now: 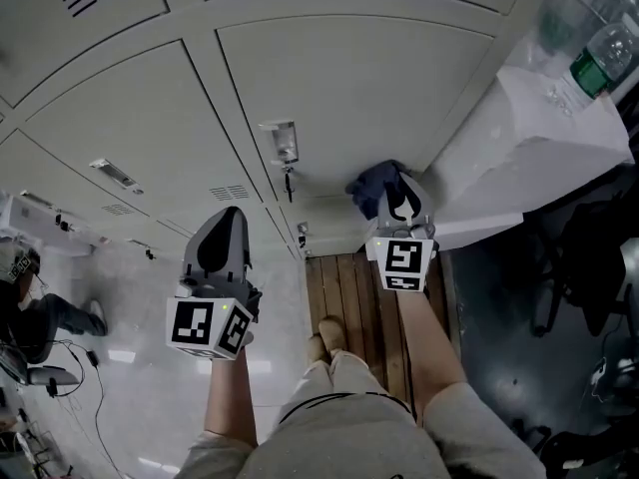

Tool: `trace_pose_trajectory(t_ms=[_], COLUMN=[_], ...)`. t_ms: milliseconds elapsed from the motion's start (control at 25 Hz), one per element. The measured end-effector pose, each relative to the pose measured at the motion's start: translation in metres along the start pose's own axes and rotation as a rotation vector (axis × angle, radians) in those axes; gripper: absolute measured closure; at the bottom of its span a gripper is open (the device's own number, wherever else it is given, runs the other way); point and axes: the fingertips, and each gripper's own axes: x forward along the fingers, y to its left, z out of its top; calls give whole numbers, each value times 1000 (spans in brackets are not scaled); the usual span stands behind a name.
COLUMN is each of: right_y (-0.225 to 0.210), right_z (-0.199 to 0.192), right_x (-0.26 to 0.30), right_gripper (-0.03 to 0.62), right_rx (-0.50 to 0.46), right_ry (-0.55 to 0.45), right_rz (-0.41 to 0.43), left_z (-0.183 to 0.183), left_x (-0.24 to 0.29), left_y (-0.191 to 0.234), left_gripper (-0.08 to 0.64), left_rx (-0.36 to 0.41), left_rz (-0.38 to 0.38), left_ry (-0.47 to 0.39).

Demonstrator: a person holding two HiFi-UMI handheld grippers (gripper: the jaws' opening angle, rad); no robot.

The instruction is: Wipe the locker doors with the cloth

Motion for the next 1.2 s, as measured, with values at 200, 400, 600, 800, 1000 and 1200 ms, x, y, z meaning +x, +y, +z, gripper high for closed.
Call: trace_pose_trajectory(t_ms=[200,400,600,800,1000,1200], right_y=[-26,-37,-46,-54,-53,-42], right_z=[-10,-15,-15,-7,10,40], right_x=[-5,-7,-14,-27,-42,-60], right_gripper=[514,512,524,529,532,535], right_rx=[15,34,90,136,201,250], right_ry=[24,40,35,-3,-46,-91], right_rz=[-49,-70,-92,-75,0,95], left_z=[1,-2,-4,-8,5,9], left_x=[6,4,1,-5,-12,-24], left_y=[-14,-18,-12,0,-1,4], left_gripper=[561,561,561,561,561,561], left_rx=[2,7,10,36,61,84], left_rz=[-26,-36,-17,15,-21,-18], left_ry=[7,-2,1,14,-26,-32])
